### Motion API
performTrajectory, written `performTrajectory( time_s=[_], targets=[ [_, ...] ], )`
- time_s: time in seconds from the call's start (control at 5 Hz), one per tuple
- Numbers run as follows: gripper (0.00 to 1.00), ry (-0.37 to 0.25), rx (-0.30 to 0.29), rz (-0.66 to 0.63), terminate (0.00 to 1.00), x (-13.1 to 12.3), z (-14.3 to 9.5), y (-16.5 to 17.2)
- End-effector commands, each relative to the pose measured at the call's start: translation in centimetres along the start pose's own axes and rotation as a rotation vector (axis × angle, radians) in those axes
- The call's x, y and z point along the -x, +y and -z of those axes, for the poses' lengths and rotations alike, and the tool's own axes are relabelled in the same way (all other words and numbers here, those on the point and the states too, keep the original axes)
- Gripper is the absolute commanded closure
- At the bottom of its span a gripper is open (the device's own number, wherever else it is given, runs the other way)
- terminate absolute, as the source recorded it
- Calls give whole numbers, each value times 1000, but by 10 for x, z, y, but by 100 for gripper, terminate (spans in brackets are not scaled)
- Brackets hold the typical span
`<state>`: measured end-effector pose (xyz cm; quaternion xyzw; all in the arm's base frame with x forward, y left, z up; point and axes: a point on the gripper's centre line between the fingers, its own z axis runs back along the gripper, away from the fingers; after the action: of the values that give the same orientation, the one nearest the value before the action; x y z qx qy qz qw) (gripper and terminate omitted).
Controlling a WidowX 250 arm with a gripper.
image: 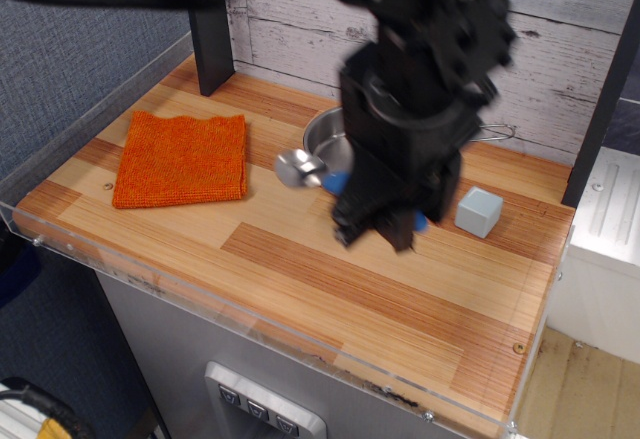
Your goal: Place the blue fork under the pan and sqaure
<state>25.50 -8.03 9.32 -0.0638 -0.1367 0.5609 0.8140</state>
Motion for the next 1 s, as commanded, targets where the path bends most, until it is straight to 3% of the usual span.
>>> performTrajectory(
  time_s=[0.0, 0.4, 0.8],
  targets=[
    [100, -20, 4, 2, 0, 11, 28, 2],
    [100, -13, -51, 2, 0, 18, 68, 4],
    [100, -28, -75, -13, 0, 27, 77, 9]
  ],
)
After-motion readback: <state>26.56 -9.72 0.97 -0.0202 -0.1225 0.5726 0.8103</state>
